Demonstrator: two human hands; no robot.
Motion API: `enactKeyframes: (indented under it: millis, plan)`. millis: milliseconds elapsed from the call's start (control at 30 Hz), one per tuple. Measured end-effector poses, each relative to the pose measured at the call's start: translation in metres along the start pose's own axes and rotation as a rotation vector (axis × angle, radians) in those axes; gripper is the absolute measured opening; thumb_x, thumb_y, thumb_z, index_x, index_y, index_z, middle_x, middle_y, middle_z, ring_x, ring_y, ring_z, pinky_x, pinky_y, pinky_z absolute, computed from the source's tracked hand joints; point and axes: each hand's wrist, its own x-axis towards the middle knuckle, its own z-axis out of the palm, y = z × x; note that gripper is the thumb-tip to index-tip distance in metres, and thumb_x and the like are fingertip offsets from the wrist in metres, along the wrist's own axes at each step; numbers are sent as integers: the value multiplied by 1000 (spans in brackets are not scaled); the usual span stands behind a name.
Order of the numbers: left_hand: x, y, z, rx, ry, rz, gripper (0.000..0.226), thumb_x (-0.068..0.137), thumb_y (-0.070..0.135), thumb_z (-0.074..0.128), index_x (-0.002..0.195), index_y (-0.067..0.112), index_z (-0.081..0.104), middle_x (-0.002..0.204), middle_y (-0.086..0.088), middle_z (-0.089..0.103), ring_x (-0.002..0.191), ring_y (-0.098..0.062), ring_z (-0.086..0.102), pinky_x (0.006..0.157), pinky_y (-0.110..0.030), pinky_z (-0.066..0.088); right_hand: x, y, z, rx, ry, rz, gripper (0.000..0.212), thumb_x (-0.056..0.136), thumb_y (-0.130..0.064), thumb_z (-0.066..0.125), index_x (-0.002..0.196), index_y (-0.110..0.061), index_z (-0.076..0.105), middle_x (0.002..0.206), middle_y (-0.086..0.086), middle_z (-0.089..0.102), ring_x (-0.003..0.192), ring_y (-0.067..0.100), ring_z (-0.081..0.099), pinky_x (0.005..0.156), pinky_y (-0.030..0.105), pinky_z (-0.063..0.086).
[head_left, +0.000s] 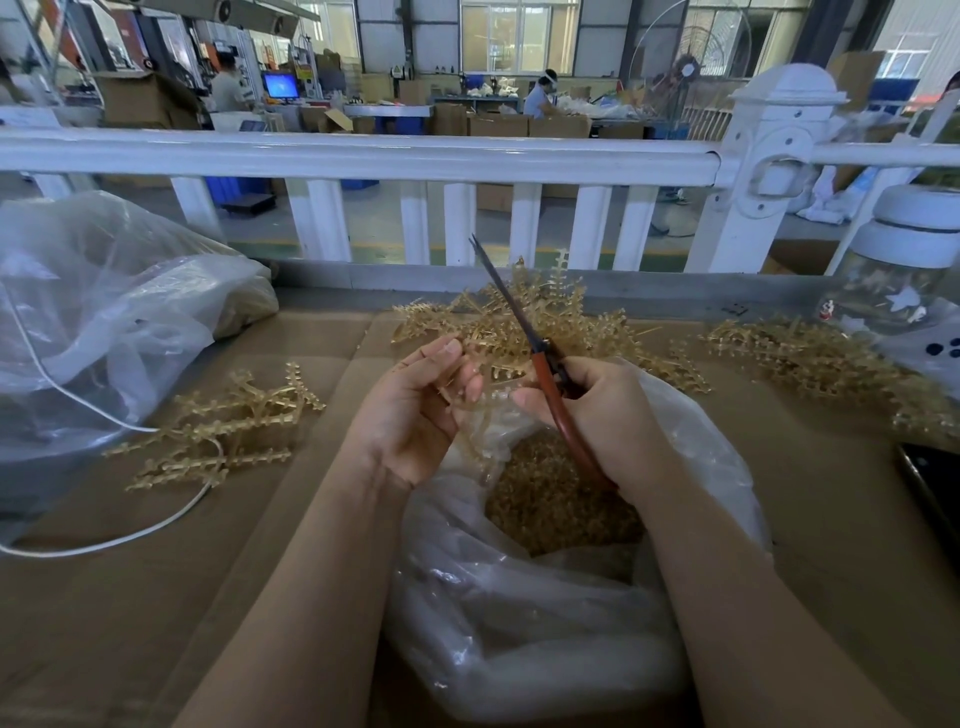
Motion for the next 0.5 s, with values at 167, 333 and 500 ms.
enactKeyframes:
  millis: [167,333,500]
  plan:
    - [2,-1,0,15,-29,22,7,78,16,67,73,14,71,67,1,66,61,-9,65,64,-20,57,-2,-2,-2,73,-20,21,11,83,-22,80,80,-12,76,76,4,76,66,16,70,63,23,57]
    - [2,-1,-3,173,-4,-17,76,65,63,73,118,8,64,101,-2,73,94,-17,70,91,-35,53,-2,-1,-9,481,-41,97,14,90,-14,73,76,-11,74,75,8,70,40,9,40,35,17,29]
    - [-1,-6,-3,514,-249,-94,122,33,67,90,134,10,51,127,-2,67,119,-17,62,97,-29,50,-1,0,-13,761,9,58,15,95,-14,65,82,-7,69,76,6,67,41,6,43,36,17,30]
